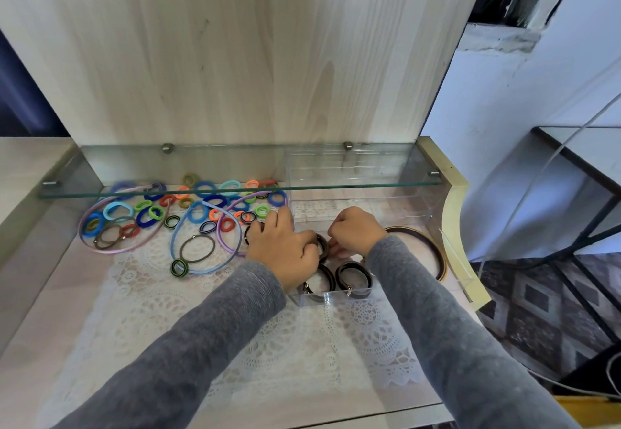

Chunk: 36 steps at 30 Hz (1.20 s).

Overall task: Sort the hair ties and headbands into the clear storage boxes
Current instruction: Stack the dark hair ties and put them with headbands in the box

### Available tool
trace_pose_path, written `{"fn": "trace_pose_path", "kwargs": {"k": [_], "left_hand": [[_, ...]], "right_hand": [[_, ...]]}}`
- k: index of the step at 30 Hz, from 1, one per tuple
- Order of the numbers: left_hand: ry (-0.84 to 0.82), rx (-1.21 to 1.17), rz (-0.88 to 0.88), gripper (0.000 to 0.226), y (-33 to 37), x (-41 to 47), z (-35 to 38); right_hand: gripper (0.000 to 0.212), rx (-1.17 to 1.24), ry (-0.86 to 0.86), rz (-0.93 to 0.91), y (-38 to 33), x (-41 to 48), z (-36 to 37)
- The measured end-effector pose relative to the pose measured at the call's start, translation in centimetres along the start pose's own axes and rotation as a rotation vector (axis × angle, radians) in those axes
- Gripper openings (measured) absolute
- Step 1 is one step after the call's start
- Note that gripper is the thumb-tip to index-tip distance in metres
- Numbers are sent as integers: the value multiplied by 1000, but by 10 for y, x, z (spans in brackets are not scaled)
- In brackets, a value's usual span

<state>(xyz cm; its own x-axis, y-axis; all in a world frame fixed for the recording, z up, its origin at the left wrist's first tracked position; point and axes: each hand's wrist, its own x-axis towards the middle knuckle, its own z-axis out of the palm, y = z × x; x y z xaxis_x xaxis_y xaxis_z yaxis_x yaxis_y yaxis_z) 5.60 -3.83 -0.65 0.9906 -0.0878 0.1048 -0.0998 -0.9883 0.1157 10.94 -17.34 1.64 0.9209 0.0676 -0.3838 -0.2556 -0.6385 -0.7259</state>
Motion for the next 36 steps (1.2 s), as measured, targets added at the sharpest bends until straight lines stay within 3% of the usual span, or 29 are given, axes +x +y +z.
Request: {"fn": "trace_pose_path", "kwargs": {"k": [16,23,36], "left_hand": [[-42,-59,1,51,-4,-5,0],[18,-26,2,50,-10,-5,4],[-1,-24,-37,51,-4,3,6]], "right_hand": [[20,-7,16,-44,-1,-8,0],[21,-126,64,-64,2,-5,1],[22,-15,28,2,1,-3,3]]}}
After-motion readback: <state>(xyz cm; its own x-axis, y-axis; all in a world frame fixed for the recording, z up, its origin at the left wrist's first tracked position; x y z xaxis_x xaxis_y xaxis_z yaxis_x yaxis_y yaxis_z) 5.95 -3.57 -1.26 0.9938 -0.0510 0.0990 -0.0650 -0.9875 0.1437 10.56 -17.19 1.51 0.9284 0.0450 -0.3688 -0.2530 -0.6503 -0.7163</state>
